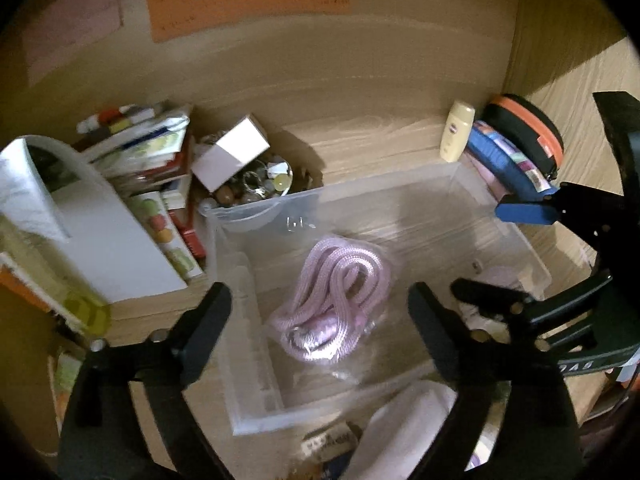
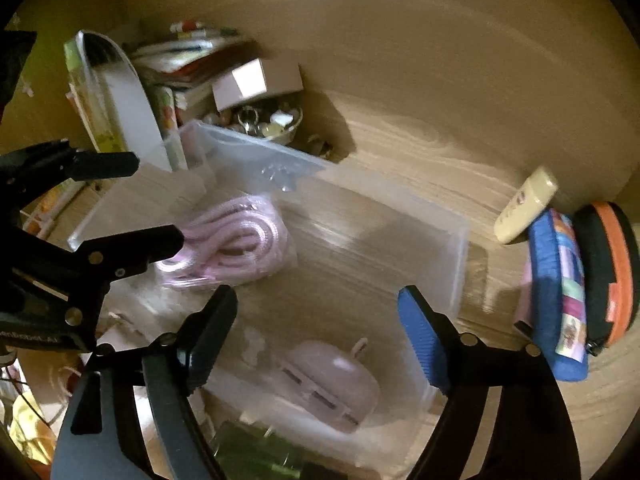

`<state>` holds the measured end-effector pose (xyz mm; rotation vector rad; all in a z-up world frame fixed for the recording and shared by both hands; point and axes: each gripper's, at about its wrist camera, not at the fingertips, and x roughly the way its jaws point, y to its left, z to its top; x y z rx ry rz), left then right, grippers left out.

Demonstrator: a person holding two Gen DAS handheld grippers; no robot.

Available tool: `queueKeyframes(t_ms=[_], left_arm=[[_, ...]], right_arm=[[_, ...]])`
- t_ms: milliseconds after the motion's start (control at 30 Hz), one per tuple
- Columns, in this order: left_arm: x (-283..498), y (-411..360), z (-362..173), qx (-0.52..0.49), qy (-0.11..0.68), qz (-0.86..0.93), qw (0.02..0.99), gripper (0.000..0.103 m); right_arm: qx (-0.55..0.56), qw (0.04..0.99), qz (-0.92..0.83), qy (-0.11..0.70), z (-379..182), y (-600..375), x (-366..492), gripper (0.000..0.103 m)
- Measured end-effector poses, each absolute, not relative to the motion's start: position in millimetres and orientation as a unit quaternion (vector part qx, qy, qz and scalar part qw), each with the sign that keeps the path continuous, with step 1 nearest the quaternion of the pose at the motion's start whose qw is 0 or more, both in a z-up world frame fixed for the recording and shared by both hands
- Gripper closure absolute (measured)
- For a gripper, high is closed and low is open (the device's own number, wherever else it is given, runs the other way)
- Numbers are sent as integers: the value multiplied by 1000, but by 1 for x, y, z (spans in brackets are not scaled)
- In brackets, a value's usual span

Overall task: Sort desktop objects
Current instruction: 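Carry the pink rope and pink container into the clear box and release both, then reach the right tool to the small square charm and grasp it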

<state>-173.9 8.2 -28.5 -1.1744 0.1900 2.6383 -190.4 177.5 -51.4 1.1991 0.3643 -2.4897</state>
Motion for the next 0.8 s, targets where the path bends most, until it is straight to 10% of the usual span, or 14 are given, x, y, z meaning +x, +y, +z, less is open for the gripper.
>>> queueKeyframes(t_ms=[800], left_arm=[[-63, -40, 2, -367, -9, 924, 103, 5]], right_arm=[[304, 152, -935, 106, 0, 230, -78, 1]])
